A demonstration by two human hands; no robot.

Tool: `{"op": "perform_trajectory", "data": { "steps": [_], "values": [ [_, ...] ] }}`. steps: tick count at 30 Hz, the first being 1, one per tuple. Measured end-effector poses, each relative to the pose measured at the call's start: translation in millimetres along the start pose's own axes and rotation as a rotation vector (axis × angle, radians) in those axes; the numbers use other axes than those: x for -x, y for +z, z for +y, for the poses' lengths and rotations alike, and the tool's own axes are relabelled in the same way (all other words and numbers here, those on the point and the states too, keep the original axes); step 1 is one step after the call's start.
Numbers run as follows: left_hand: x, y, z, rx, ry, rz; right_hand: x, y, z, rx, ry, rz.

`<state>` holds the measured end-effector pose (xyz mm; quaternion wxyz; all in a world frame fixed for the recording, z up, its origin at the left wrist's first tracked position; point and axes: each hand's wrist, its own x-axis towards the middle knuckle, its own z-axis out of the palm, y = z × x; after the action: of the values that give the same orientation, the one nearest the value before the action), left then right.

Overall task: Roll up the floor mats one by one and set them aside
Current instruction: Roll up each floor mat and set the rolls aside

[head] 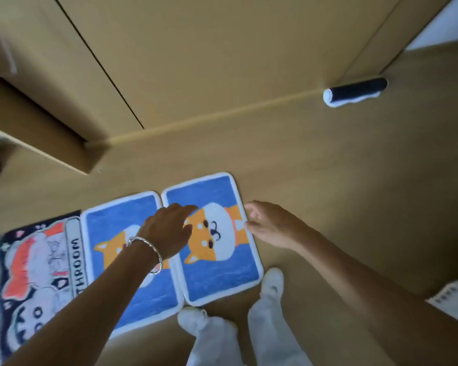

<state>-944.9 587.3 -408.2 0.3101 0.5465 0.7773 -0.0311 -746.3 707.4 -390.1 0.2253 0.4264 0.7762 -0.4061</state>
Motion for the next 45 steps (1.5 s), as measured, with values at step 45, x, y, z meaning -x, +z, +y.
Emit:
{"op": "perform_trajectory", "data": {
  "steps": [45],
  "values": [
    [-116,632,-138,-0.064,-0.236,-0.373,-286,521,332,0.487,-0.071,0.113]
  ]
}}
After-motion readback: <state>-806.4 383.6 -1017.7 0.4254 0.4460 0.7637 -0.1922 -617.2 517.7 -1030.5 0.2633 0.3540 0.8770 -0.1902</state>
